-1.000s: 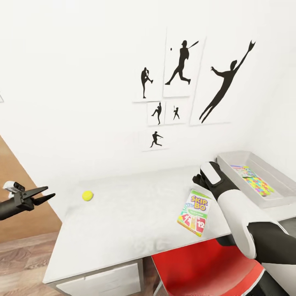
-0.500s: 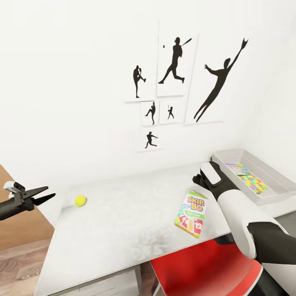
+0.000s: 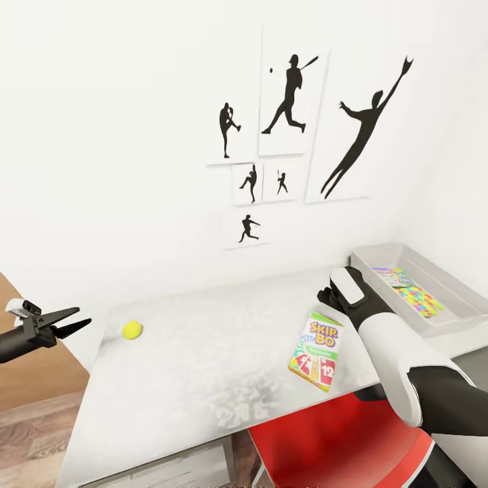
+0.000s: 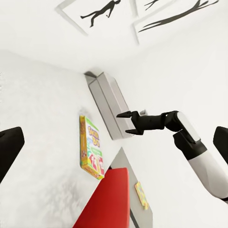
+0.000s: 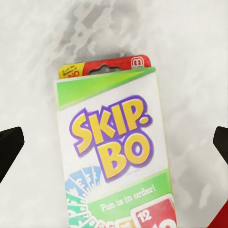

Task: Put all the toys in the child's room - the three board games (two on the bed and one on the table), the two jigsaw puzzles on the table, and the tennis ball on the table - inside the toy box on the table in the child's room.

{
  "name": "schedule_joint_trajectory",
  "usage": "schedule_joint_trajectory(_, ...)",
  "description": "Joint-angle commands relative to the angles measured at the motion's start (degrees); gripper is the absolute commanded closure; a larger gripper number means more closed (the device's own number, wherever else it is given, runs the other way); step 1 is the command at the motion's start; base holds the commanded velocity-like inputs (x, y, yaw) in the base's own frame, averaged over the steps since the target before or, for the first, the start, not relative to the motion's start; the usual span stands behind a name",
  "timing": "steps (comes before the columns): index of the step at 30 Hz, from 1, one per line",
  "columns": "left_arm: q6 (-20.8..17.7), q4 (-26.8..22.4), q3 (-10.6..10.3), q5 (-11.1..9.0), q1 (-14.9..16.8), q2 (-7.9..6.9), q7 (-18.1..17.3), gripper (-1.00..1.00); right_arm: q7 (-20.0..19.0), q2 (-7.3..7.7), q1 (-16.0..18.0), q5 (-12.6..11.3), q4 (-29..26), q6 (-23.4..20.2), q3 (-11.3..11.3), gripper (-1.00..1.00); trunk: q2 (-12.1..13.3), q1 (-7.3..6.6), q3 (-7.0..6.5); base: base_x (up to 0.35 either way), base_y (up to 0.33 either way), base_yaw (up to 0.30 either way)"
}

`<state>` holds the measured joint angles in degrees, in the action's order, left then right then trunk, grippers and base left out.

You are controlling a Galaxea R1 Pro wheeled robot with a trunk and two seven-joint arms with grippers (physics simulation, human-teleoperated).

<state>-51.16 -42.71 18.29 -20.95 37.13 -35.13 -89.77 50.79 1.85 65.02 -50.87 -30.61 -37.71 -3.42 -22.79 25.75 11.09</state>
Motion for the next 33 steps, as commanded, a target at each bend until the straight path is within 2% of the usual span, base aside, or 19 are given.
schedule_joint_trajectory(1, -0.61, -0.01, -0.01, 0.03, 0.05, -0.02, -0.23, -1.0, 0.36, 0.07, 0.06, -0.37, -0.06, -0.35, -0.36, -1.0, -0.13, 0.03, 0.21, 0.0, 0.0, 0.0)
schedule_joint_trajectory(33, -0.43, -0.01, -0.01, 0.05, 0.05, -0.03, -0.23, -1.0, 0.36, 0.1, 0.09, -0.41, -0.42, -0.35, -0.36, -1.0, -0.13, 0.03, 3.13, 0.0, 0.0, 0.0)
